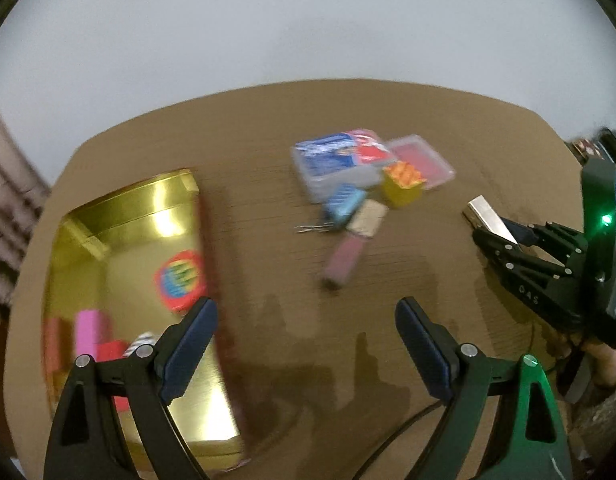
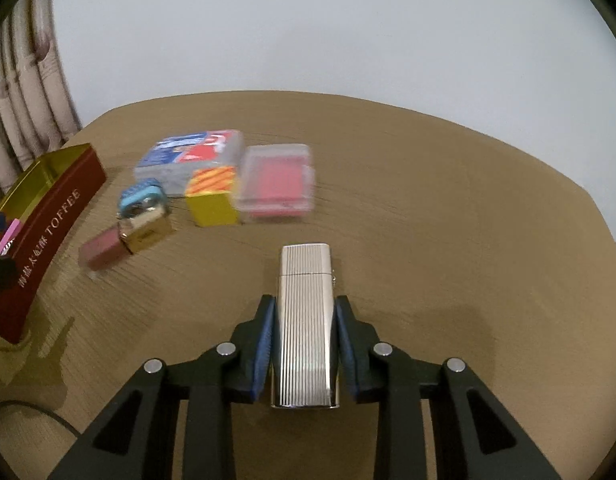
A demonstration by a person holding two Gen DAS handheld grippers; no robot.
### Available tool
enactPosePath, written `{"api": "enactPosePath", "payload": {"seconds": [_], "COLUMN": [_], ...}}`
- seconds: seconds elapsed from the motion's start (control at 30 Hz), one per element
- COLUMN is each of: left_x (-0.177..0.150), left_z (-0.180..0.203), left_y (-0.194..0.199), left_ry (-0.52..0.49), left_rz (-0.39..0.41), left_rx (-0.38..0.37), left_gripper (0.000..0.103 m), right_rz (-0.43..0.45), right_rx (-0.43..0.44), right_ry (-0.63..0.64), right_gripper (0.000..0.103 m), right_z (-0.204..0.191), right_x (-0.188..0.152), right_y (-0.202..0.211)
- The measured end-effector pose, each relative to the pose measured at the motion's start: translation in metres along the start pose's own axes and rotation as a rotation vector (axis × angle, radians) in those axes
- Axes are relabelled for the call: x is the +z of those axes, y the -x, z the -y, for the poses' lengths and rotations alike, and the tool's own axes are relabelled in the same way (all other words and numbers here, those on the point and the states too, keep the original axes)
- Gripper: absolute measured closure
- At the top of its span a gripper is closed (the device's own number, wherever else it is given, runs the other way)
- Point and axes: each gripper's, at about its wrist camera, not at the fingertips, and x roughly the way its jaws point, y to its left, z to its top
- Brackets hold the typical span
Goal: Organize rigid objects
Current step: 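Grasp the pink tube with gold cap with the left tool, then carry the pink tube into the gold tin and open the left tool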
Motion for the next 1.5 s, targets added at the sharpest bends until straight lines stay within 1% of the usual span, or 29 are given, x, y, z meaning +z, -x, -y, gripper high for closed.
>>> {"api": "enactPosePath", "payload": {"seconds": [0.07, 0.13, 0.17, 0.23, 0.3, 0.4, 0.43, 0.5, 0.53, 0.6, 0.63, 0.67, 0.73, 0.77, 0.8, 0.83, 0.93, 0.97, 1.1, 1.13, 1.3, 1.33, 1.4, 1.5], "left_x": [0.006, 0.012, 0.013, 0.016, 0.02, 0.024, 0.026, 0.028, 0.029, 0.032, 0.033, 0.033, 0.033, 0.032, 0.031, 0.029, 0.023, 0.022, 0.023, 0.024, 0.028, 0.023, 0.016, 0.015], "left_z": [0.012, 0.017, 0.018, 0.017, 0.016, 0.014, 0.014, 0.014, 0.016, 0.018, 0.02, 0.022, 0.027, 0.029, 0.032, 0.033, 0.039, 0.041, 0.045, 0.034, 0.032, 0.036, 0.033, 0.027], "left_y": [-0.011, -0.025, -0.031, -0.045, -0.055, -0.067, -0.071, -0.077, -0.082, -0.083, -0.084, -0.085, -0.085, -0.084, -0.083, -0.081, -0.077, -0.077, -0.08, -0.081, -0.083, -0.08, -0.072, -0.063], "left_ry": [-0.02, -0.013, -0.005, 0.019, 0.027, 0.046, 0.056, 0.064, 0.064, 0.066, 0.068, 0.068, 0.057, 0.052, 0.053, 0.056, 0.054, 0.052, 0.054, 0.059, 0.078, 0.078, 0.086, 0.09], "left_rz": [-0.015, -0.041, -0.054, -0.081, -0.091, -0.103, -0.101, -0.112, -0.118, -0.104, -0.098, -0.098, -0.095, -0.094, -0.096, -0.101, -0.106, -0.104, -0.086, -0.081, -0.078, -0.079, -0.081, -0.084], "left_rx": [-0.034, -0.055, -0.058, -0.061, -0.052, -0.051, -0.064, -0.06, -0.059, -0.046, -0.059, -0.059, -0.027, -0.03, -0.043, -0.053, -0.044, -0.048, -0.027, -0.024, -0.016, -0.014, -0.012, -0.01], "left_gripper": [0.014, 0.014, 0.015, 0.019, 0.022, 0.032, 0.037, 0.042, 0.048, 0.049, 0.053, 0.061, 0.069, 0.076, 0.079, 0.085, 0.086, 0.086, 0.085, 0.084, 0.086, 0.086, 0.086, 0.086], "right_rz": [0.001, 0.002, 0.001, -0.001, -0.001, 0.0, 0.0, 0.0, 0.0, 0.0, 0.0, 0.0, 0.001, 0.001, 0.001, 0.001, 0.0, 0.001, 0.0, 0.0, 0.0, 0.0, 0.0, -0.001], "right_rx": [0.007, 0.018, 0.007, -0.015, -0.017, -0.005, -0.005, -0.008, -0.008, -0.005, -0.004, -0.004, -0.003, -0.003, -0.003, -0.003, -0.005, -0.006, -0.007, -0.007, -0.01, -0.01, -0.011, -0.013], "right_ry": [-0.025, -0.037, -0.028, -0.009, -0.006, -0.017, -0.017, -0.014, -0.014, -0.016, -0.017, -0.018, -0.018, -0.018, -0.018, -0.018, -0.017, -0.017, -0.017, -0.017, -0.015, -0.014, -0.014, -0.011], "right_gripper": [0.073, 0.073, 0.073, 0.073, 0.073, 0.073, 0.073, 0.073, 0.073, 0.073, 0.073, 0.073, 0.073, 0.073, 0.072, 0.073, 0.072, 0.072, 0.072, 0.072, 0.072, 0.072, 0.072, 0.072], "right_z": [0.007, 0.008, 0.006, 0.0, -0.005, -0.002, 0.002, 0.001, 0.001, 0.001, 0.002, 0.005, 0.01, 0.01, 0.01, 0.01, 0.01, 0.013, 0.012, 0.012, 0.012, 0.012, 0.012, 0.01], "right_x": [-0.001, -0.001, -0.001, 0.0, 0.001, 0.001, -0.001, 0.0, 0.0, 0.0, -0.001, -0.002, -0.003, -0.003, -0.003, -0.003, -0.004, -0.005, -0.005, -0.004, -0.004, -0.005, -0.005, -0.004], "right_y": [0.001, 0.0, -0.001, -0.004, -0.009, -0.009, -0.005, -0.005, -0.005, -0.006, -0.006, -0.003, 0.001, 0.001, 0.001, 0.001, 0.001, 0.005, 0.004, 0.004, 0.004, 0.004, 0.004, 0.003]}}
